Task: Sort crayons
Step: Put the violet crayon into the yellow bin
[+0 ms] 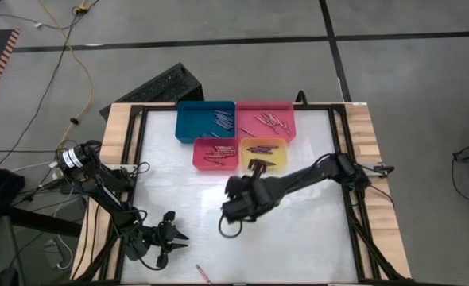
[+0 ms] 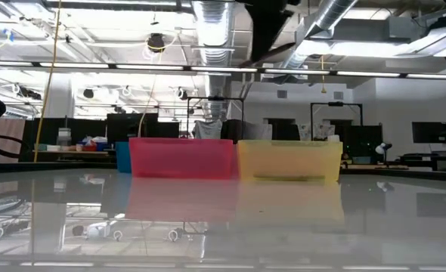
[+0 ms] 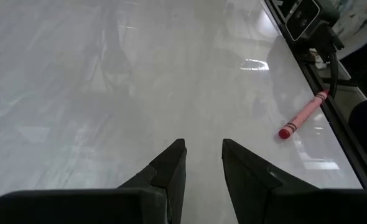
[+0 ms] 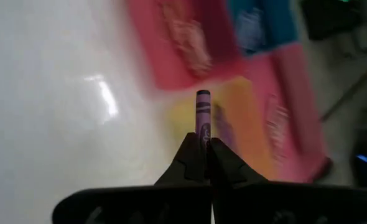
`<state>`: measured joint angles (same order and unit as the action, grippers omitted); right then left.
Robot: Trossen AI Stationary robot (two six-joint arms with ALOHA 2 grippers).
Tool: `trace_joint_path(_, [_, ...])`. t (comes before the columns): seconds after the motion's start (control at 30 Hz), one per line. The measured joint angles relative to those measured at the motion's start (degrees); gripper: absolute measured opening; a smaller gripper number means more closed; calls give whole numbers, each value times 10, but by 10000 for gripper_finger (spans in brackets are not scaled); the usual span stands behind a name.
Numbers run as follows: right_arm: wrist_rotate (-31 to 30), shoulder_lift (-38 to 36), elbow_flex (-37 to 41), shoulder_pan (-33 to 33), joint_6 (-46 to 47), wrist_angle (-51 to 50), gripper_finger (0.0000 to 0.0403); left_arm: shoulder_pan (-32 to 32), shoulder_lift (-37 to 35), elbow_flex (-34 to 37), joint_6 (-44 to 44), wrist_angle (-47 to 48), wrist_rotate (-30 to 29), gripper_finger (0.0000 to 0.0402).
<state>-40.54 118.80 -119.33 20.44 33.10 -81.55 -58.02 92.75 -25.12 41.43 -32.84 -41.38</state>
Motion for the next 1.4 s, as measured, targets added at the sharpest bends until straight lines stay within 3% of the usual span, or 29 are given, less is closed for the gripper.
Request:
trace_joint_path(0.13, [-30,-18,0,-23,26,-84,3,0,0,0,0,2,0,94])
trace_joint_path(0.2, [-36,-33,15,-36,14,-79,3,0,0,0,0,2,0,94])
trace_joint_path(0.47, [-31,-111,166,-110,3,-55,3,0,0,0,18,11,0,94])
trace_joint_path(0.7, [23,-214,366,-179,-9,86,3,0,0,0,19,22,0,94])
trace_joint_path(0.97, [145,-305,562,-243,-102,372,3,0,0,0,24,26,-27,94])
trace_joint_path(1.17, [197,-320,625,-286,-152,504,3,0,0,0,24,26,-30,94])
trace_joint_path(1.4, [294,-274,634,-335,-177,602,18,0,0,0,25,26,-45,94])
